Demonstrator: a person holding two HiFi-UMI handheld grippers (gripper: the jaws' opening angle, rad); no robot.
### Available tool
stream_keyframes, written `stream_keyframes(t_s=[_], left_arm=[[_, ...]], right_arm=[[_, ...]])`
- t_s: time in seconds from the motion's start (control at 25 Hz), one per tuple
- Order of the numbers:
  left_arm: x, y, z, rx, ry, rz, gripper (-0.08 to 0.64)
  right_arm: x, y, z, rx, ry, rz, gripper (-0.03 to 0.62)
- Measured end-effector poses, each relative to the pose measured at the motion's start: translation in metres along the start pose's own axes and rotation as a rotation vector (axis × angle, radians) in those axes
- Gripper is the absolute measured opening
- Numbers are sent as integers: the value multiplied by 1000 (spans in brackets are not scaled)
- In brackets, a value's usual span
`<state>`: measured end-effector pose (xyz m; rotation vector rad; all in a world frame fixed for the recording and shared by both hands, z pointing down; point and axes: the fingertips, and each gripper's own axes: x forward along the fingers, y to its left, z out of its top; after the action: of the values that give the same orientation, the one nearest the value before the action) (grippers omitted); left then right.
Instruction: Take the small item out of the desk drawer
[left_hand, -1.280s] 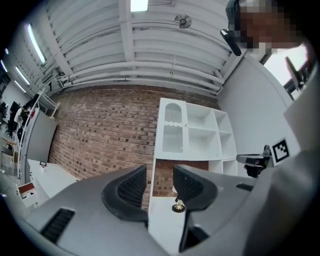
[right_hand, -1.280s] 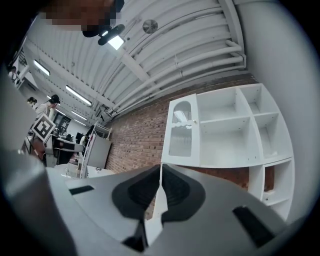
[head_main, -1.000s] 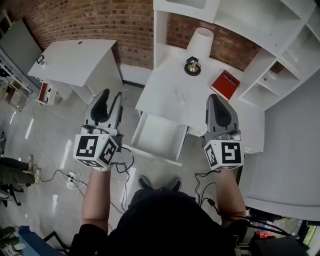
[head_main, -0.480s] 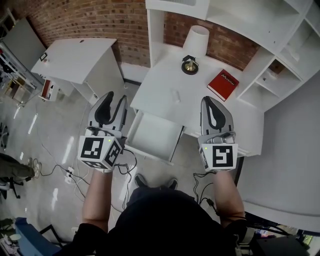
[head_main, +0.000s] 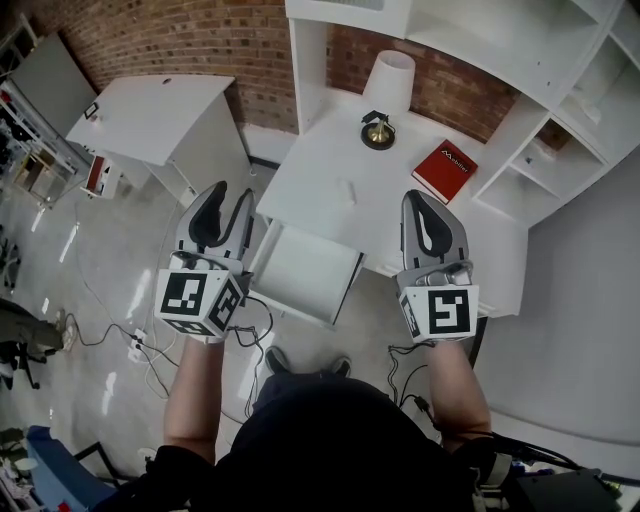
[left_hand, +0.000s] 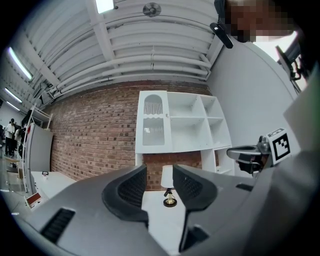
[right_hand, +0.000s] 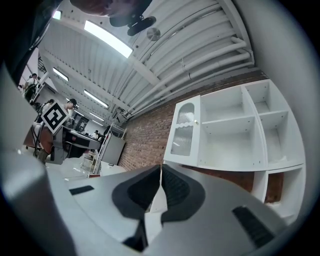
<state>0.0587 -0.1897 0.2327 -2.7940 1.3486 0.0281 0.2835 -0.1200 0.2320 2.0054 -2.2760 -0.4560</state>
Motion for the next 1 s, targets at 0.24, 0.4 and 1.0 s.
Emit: stream_keyframes(t_s=[0.24, 0.4, 1.0], left_arm=[[1, -8, -5, 1, 13, 8, 160], [1, -14, -5, 3, 16, 8, 160], [-2, -34, -16, 2, 38, 12, 160]], right_arm=[[-5, -7, -1, 20, -7, 8, 6], [-10, -10, -1, 22, -8, 15, 5], [-27, -24, -6, 36, -18, 11, 3]])
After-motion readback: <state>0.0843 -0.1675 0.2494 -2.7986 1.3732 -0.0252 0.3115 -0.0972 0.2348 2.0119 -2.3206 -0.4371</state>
